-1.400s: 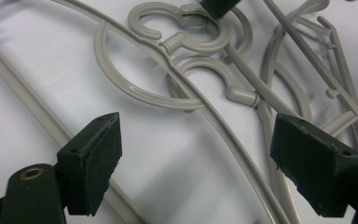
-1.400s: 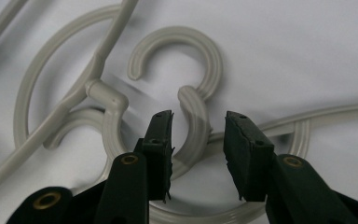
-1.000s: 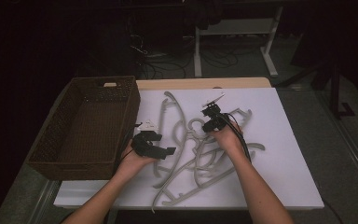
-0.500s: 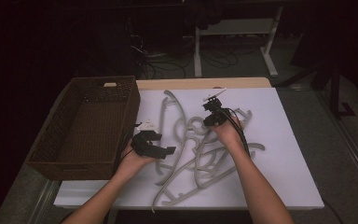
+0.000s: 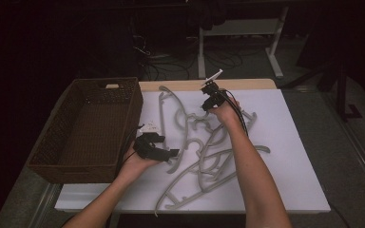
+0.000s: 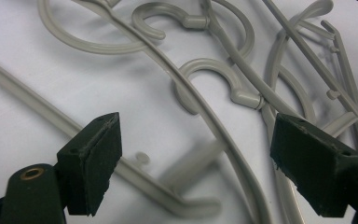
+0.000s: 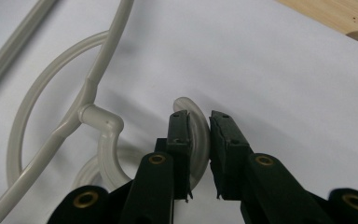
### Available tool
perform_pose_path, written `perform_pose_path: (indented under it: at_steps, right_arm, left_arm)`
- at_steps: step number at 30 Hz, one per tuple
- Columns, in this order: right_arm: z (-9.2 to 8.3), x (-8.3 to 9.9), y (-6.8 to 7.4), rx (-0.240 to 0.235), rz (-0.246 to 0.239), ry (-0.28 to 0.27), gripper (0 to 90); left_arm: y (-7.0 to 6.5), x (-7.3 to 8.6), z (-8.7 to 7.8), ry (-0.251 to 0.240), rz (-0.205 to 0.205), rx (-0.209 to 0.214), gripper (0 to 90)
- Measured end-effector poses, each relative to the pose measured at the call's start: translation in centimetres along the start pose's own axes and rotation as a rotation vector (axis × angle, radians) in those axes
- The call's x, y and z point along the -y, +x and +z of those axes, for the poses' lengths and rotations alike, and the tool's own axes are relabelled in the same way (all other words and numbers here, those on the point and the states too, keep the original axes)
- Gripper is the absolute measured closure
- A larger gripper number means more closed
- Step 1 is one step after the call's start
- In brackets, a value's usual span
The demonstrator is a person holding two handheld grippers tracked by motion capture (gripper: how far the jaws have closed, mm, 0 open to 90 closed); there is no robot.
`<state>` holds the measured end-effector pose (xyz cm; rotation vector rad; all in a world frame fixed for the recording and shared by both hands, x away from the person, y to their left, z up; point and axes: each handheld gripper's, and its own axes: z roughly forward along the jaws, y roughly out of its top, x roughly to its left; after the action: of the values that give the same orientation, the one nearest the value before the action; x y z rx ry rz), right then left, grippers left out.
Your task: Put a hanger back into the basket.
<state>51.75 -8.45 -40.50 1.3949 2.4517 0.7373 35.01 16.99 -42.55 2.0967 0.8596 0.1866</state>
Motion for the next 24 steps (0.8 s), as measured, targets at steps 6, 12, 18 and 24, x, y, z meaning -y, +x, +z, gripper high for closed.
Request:
perform_pose_path:
  at_steps: [6, 12, 18, 24]
  right_arm:
    - [0.8, 0.3, -0.1, -0.002, 0.029, -0.034, 63.1]
    - [-1.6, 1.6, 2.7, -0.060, 0.005, -0.049, 59.7]
    - [-1.5, 3.6, 6.0, -0.125, -0.005, -0.005, 58.5]
    - [-0.2, 4.4, 7.8, -0.151, 0.000, 0.023, 54.8]
  left_arm:
    - [0.0, 0.0, -0.1, -0.002, 0.000, 0.003, 16.7]
    - [-0.1, 0.0, -0.1, 0.001, 0.002, 0.002, 16.7]
    - [-0.5, 0.1, -0.2, 0.004, 0.003, 0.002, 16.7]
    - [-0.7, 0.3, -0.1, 0.010, 0.005, 0.004, 16.7]
